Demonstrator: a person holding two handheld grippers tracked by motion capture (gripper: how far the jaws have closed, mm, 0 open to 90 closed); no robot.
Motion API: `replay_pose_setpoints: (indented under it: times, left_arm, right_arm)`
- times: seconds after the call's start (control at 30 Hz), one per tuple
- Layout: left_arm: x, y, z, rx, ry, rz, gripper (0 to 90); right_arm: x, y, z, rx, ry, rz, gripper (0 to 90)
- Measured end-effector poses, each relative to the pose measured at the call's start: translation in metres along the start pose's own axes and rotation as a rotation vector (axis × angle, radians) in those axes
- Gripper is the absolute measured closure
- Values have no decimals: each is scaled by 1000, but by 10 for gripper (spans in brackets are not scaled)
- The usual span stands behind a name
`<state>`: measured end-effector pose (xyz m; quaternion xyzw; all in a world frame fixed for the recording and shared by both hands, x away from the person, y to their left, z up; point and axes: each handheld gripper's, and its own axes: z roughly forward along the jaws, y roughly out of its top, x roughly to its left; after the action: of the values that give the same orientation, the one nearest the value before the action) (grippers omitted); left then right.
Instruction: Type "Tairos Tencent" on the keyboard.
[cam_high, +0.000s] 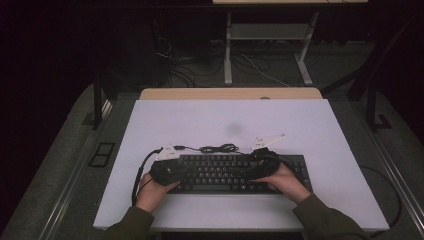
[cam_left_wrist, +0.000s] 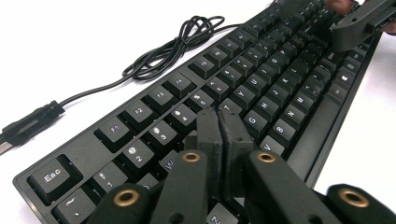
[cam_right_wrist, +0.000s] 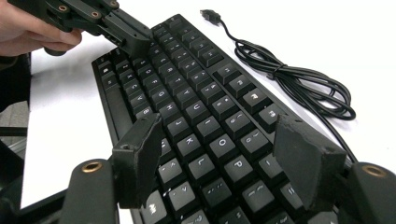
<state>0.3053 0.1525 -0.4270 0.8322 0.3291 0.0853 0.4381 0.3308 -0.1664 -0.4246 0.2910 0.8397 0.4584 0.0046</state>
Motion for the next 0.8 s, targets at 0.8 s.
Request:
replay_pose_setpoints:
  times: [0.8]
  left_arm:
    - [7, 3, 15, 46, 34, 20, 887]
  right_arm:
    - [3, 3, 7, -2, -5, -7, 307]
